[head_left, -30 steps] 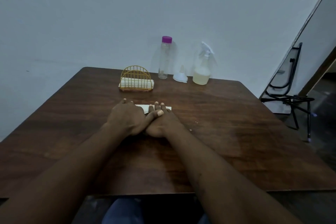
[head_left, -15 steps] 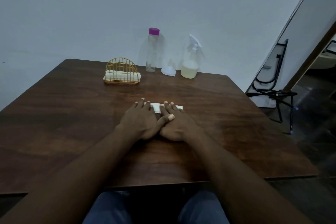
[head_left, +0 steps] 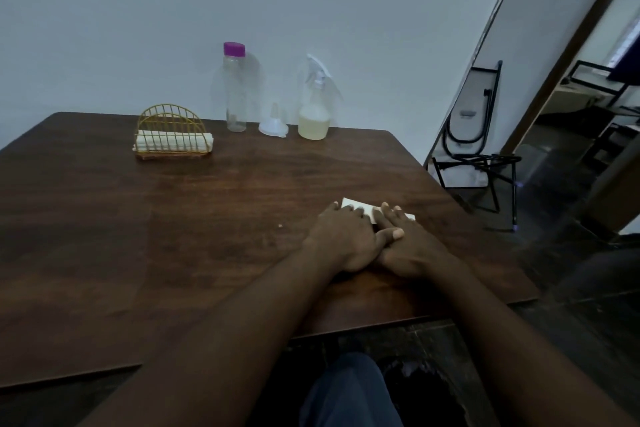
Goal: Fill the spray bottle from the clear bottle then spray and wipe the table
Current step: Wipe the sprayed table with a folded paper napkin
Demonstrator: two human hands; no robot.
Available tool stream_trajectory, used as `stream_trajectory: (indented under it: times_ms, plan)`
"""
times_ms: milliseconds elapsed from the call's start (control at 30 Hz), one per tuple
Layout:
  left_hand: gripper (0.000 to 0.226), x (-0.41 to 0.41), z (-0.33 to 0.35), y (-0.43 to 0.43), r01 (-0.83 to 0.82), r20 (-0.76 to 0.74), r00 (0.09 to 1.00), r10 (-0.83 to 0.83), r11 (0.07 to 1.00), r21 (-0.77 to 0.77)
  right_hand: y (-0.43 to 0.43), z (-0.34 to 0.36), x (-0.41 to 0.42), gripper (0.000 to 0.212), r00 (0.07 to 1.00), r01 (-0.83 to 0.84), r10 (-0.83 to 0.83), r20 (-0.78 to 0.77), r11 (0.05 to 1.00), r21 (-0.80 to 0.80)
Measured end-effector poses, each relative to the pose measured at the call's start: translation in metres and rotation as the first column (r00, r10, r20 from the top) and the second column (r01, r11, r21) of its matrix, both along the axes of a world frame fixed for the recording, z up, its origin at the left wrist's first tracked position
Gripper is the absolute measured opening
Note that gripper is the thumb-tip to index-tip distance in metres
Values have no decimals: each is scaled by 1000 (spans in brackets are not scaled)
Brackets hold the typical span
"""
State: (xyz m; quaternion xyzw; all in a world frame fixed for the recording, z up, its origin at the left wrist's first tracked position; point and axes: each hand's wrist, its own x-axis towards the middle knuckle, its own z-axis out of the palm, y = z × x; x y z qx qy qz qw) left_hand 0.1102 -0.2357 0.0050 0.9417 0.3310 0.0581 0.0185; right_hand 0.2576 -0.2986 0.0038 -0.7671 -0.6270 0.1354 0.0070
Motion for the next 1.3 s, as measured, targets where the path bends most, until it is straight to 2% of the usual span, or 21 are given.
stream_trajectory:
  times_ms: [100,267,400,500,567,700,767,900,1000,1133,1233,1300]
  plan:
    - [107,3,2,-8,16,-14,1000,-16,1000,-11,-10,1,2,92,1000,26,-26,8,1000,0]
    - [107,-31,7,-6,22,4,1000,-22,999,-37,-7,5,-27,98,999,-3,0,44,998,69]
    - [100,-74,8,10,24,128,992,-17,998,-55,4,-9,-56,92,999,-14,9,45,992,122]
    - [103,-117,4,33,-79,177,980,88,995,-52,11,-6,-67,124,998,45,-50,42,993,111]
    - [106,-142,0,47,-141,168,974,150,988,-59,14,-2,-70,134,995,73,-82,58,986,151]
    - [101,-173,-14,59,-168,162,972,172,985,-33,13,4,-77,115,990,43,-90,111,929,366]
    - [97,-177,-18,58,-160,184,970,158,987,-5,10,2,-78,102,985,14,-75,153,931,364]
    - [90,-177,-17,55,-139,245,962,122,989,52,-5,-2,-70,90,972,83,-158,171,921,382]
    - [86,-176,-18,55,-112,241,966,93,991,67,-15,1,-55,92,961,122,-214,174,896,426]
    - [81,-173,-16,57,-102,236,968,90,994,42,-16,2,-40,88,961,120,-197,194,929,349]
    - [69,-178,-14,62,-130,301,945,129,991,-19,-13,1,-45,98,970,93,-167,175,925,369]
    - [55,-187,-13,69,-174,356,918,175,984,-36,-9,-2,-51,108,979,81,-134,151,946,313]
